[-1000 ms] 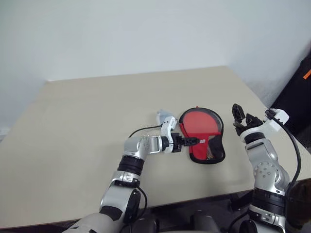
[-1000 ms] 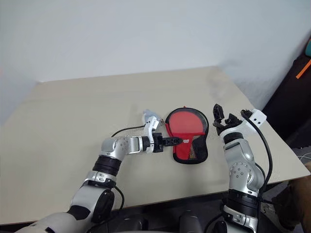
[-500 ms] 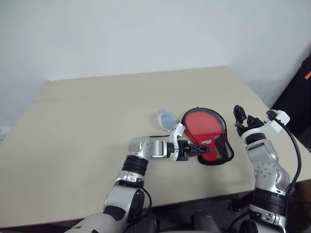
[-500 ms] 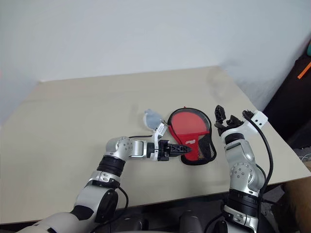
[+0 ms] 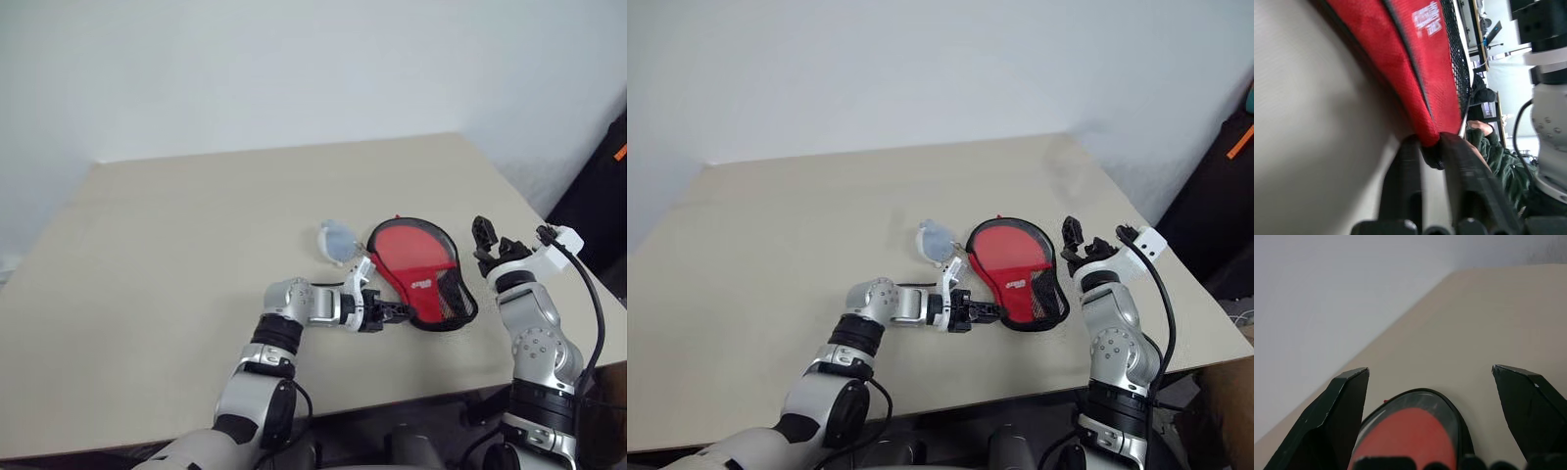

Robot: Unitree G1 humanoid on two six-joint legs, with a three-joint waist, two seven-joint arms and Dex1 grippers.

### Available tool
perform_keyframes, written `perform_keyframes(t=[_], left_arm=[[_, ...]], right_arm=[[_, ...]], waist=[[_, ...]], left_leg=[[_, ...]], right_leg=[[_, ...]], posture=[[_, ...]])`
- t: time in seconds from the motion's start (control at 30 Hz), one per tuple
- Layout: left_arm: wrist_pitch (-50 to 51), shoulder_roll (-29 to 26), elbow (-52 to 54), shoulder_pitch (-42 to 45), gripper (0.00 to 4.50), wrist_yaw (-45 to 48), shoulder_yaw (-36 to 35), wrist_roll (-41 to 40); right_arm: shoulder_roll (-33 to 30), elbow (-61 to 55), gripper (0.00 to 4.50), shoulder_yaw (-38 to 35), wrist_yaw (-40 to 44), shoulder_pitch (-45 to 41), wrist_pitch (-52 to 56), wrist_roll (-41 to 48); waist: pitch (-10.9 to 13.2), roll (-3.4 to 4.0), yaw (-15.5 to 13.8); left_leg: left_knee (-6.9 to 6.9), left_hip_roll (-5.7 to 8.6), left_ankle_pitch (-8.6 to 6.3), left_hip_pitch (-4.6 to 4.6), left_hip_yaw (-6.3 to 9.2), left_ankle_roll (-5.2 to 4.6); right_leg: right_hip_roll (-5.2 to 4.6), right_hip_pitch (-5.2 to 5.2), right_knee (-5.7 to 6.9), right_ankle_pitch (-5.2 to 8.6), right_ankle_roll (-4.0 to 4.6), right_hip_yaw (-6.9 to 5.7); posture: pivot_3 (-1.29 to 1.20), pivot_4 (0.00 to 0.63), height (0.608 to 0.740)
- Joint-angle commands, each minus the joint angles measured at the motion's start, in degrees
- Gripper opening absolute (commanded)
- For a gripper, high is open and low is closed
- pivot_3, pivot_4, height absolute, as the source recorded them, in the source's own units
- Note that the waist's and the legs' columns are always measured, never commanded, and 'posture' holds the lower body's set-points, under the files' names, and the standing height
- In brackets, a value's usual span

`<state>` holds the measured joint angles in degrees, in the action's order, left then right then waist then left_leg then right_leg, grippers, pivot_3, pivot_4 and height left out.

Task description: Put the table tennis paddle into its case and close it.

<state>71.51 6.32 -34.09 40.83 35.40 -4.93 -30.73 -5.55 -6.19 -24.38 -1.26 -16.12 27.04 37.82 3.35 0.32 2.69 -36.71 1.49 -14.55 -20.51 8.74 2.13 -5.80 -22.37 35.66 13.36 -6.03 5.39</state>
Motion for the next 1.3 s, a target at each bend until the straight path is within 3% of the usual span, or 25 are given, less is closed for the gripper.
perform_keyframes(t=[0.03, 0.23, 0.5, 0.67, 0.93, 1.1, 1.3], left_arm=[[0.35, 0.68, -1.06, 0.62, 0.04, -0.32, -1.15, -1.21], [2.3, -1.1, -0.32, 0.6, 0.04, -1.19, -3.07, -2.12], [18.17, -8.24, 6.12, -1.34, 0.04, -0.62, -5.31, -7.96], [20.99, -11.62, 9.93, -5.83, 0.04, -9.27, 1.59, -21.55], [20.99, -26.72, 18.97, -11.73, 0.04, -14.86, 11.98, -46.22], [20.99, -25.33, 30.53, -18.65, 0.04, -27.03, 12.69, -55.94], [13.37, -26.76, 33.57, -24.69, 0.04, -44.58, 15.87, -72.09]], right_arm=[[-0.73, -1.17, 4.37, -0.15, -0.48, -0.39, -1.43, -0.93], [-0.37, -1.41, 4.37, 0.19, -0.5, 0.12, -1.32, -1.39], [-0.67, -1.59, 4.37, 0.16, -0.56, -0.16, -0.95, -1.34], [-0.8, -2.62, 4.37, 0.32, -0.6, 1.35, 0.1, -1.35], [-1.08, -4.59, 4.37, 1.76, -0.49, 3.39, 2.47, -1.26], [-1.51, -5.63, 4.37, 1.86, -0.43, 4.78, 3.85, -1.41], [-1.45, -6.98, 4.37, 2.08, -0.55, 5.96, 4.92, -1.16]], waist=[[0.0, 0.0, 0.0], [0.0, 0.0, 0.09], [0.02, 0.05, 1.65], [0.02, 0.04, 1.38], [0.0, 0.11, 2.1], [0.01, 0.1, 1.26], [0.0, 0.11, 0.27]], left_leg=[[-0.01, 0.0, 0.0, -0.01, 0.0, 0.0], [0.0, 0.0, 0.0, -0.03, 0.0, 0.0], [0.28, -0.06, 0.0, 0.0, 0.0, 0.0], [0.24, -0.04, 0.0, -0.02, 0.02, 0.0], [0.45, -0.07, 0.01, 0.03, 0.0, 0.01], [0.33, -0.04, 0.0, -0.04, 0.01, 0.01], [0.2, -0.07, 0.0, -0.01, 0.01, 0.01]], right_leg=[[0.0, 0.0, 0.0, 0.0, 0.0, 0.0], [0.0, -0.04, -0.01, 0.0, -0.01, 0.0], [0.04, -0.19, 0.02, 0.0, 0.01, 0.04], [0.0, -0.16, 0.01, -0.01, 0.01, 0.07], [0.03, -0.3, 0.06, 0.0, 0.03, 0.14], [-0.01, -0.27, 0.02, 0.0, 0.03, 0.15], [0.03, -0.25, 0.09, 0.0, 0.04, 0.13]], posture=[[0.0, 0.0, 0.74], [0.0, 0.0, 0.74], [0.0, 0.0, 0.74], [0.0, 0.0, 0.74], [0.0, 0.0, 0.74], [0.0, 0.0, 0.74], [0.0, 0.0, 0.74]])
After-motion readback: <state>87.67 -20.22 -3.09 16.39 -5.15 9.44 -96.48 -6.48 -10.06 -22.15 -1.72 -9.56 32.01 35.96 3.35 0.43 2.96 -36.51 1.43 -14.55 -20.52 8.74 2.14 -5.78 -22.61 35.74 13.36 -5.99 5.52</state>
